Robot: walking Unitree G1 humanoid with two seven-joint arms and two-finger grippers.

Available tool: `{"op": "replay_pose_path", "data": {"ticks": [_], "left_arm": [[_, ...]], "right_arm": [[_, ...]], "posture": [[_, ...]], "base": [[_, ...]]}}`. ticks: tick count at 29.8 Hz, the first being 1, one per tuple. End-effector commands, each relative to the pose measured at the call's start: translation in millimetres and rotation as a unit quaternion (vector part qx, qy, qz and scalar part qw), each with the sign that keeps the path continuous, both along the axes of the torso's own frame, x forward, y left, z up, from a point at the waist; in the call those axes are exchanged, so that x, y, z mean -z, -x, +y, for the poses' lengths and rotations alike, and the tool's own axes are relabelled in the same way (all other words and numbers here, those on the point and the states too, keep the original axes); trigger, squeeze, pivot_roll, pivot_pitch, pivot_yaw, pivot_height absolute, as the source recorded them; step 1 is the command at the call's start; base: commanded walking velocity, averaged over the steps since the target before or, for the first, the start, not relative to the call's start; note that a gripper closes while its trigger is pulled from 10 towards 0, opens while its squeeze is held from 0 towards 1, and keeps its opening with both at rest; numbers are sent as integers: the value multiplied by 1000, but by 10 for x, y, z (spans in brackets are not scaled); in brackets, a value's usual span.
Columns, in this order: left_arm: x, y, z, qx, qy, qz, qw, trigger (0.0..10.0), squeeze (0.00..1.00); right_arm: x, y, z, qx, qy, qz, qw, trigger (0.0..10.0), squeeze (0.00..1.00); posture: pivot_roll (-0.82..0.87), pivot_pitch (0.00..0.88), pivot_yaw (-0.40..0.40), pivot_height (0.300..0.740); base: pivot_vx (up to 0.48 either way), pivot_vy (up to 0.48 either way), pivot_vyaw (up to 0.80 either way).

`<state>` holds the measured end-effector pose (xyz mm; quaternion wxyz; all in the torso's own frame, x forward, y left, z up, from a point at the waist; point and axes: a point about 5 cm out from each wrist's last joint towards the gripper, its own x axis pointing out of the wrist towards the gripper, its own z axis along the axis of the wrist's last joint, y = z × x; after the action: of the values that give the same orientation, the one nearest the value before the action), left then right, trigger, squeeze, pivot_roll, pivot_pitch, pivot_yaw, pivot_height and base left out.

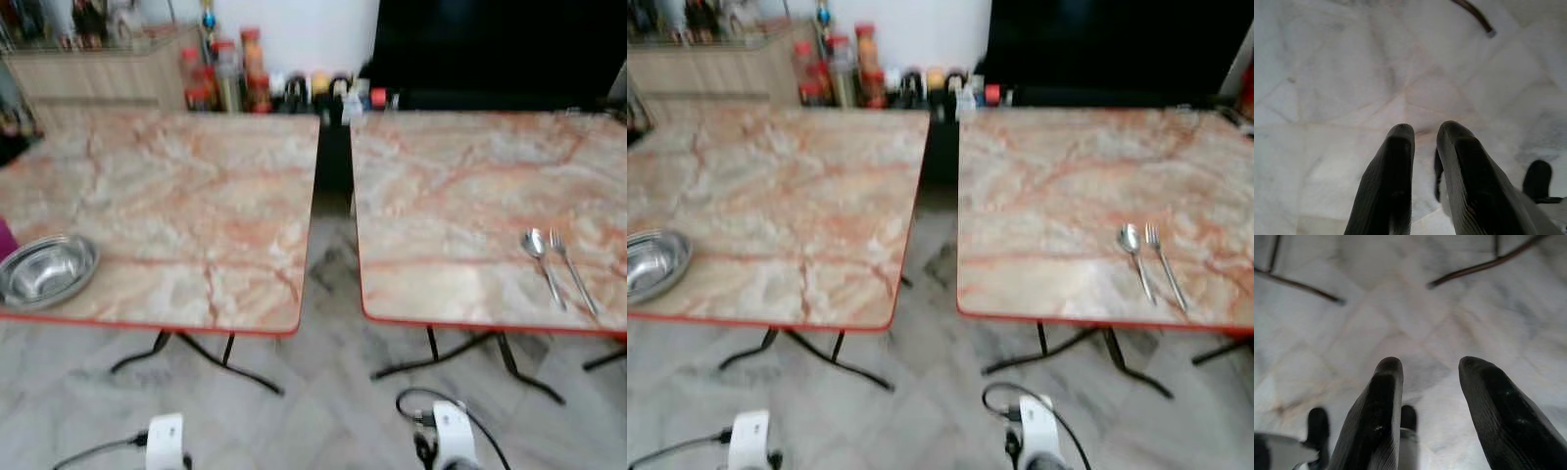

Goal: Setting the table

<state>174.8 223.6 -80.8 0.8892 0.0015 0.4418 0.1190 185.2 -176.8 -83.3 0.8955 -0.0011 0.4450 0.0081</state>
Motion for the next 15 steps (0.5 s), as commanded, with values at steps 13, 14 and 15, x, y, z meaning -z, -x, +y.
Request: {"op": "replay_pose_path", "data": {"ticks": [13, 14, 15], "left_arm": [[8, -3, -39, 4, -6, 3, 1000, 10000, 0], [9, 0, -40, 2, -5, 3, 1000, 10000, 0], [10, 2, -39, 0, -5, 3, 1000, 10000, 0]], "right_arm": [[-9, -18, -5, 12, -3, -3, 1000, 10000, 0], [-16, -31, -13, 16, -1, -6, 1000, 10000, 0], [-24, -45, -19, 19, -1, -9, 1000, 10000, 0]], "posture": [[11, 2, -5, 740], [11, 2, -5, 740], [11, 2, -5, 740]], "base": [[0, -403, 0], [0, -412, 0], [0, -382, 0]]}}
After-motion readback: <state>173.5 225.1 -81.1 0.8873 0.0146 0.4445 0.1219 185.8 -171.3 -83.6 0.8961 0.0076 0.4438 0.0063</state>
